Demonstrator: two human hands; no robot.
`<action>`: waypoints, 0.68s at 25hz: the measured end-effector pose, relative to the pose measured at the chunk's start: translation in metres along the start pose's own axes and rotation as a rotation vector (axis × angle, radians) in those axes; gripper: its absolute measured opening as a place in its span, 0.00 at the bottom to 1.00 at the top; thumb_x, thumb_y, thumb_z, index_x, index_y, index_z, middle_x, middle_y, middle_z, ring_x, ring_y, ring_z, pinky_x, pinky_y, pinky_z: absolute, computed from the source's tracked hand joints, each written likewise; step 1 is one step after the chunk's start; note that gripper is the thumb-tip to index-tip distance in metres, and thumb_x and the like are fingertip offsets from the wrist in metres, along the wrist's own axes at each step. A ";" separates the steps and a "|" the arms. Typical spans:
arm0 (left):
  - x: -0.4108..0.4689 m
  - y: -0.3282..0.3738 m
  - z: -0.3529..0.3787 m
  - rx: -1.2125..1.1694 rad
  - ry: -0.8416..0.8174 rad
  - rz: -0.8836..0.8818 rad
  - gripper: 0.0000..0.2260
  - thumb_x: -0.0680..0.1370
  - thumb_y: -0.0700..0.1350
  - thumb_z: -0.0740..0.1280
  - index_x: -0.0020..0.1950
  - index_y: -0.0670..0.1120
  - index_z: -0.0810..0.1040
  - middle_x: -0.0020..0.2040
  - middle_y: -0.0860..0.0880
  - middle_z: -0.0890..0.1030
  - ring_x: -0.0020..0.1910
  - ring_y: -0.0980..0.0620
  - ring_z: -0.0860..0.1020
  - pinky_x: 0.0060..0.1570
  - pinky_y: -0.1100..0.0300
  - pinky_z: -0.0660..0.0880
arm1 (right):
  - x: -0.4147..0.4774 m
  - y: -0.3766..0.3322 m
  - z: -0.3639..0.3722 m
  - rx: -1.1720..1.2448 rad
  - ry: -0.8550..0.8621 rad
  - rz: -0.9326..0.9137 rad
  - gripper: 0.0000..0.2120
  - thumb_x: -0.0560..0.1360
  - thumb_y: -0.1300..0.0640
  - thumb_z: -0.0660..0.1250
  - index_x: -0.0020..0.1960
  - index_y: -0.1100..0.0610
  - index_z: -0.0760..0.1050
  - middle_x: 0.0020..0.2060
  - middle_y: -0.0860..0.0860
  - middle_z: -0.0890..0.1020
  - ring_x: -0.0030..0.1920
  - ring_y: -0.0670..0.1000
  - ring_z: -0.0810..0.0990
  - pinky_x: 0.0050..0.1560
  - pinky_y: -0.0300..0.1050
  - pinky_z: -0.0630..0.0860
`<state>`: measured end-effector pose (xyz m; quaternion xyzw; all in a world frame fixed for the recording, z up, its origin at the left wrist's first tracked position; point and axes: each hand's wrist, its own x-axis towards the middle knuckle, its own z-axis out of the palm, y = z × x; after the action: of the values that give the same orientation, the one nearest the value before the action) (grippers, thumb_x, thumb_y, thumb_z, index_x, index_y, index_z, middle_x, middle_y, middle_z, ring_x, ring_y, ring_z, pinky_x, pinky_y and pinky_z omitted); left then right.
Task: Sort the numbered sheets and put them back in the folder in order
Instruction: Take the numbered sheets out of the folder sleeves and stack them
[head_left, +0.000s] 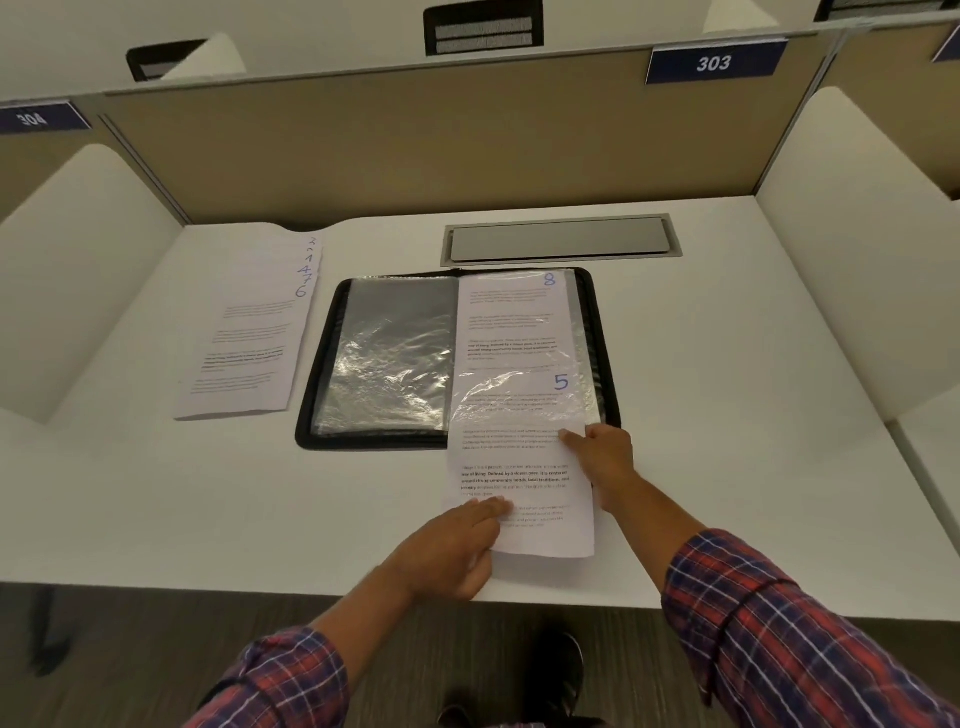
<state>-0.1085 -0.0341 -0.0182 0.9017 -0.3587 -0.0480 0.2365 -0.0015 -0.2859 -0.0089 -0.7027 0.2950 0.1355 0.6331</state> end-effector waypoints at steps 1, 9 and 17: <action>-0.003 0.000 -0.005 -0.040 0.004 -0.036 0.11 0.81 0.51 0.67 0.54 0.44 0.80 0.74 0.45 0.76 0.75 0.51 0.72 0.74 0.55 0.70 | -0.001 -0.001 0.001 0.000 -0.003 0.006 0.05 0.76 0.59 0.77 0.44 0.58 0.82 0.45 0.57 0.87 0.46 0.60 0.87 0.51 0.63 0.85; 0.015 -0.010 -0.043 -0.632 0.494 -0.962 0.17 0.83 0.47 0.69 0.71 0.45 0.76 0.66 0.49 0.80 0.65 0.50 0.78 0.62 0.56 0.75 | -0.032 0.012 0.002 0.113 -0.052 0.096 0.04 0.79 0.64 0.72 0.51 0.56 0.82 0.48 0.57 0.87 0.48 0.60 0.87 0.47 0.58 0.86; 0.014 -0.006 -0.048 -1.186 0.456 -1.175 0.19 0.79 0.49 0.75 0.69 0.48 0.76 0.58 0.46 0.85 0.51 0.48 0.86 0.43 0.56 0.82 | -0.065 0.020 -0.001 0.129 -0.052 0.116 0.06 0.78 0.63 0.71 0.54 0.59 0.83 0.46 0.57 0.88 0.47 0.61 0.87 0.44 0.53 0.84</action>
<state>-0.0827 -0.0209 0.0226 0.6564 0.3061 -0.1596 0.6708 -0.0648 -0.2720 0.0123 -0.6386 0.3267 0.1707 0.6755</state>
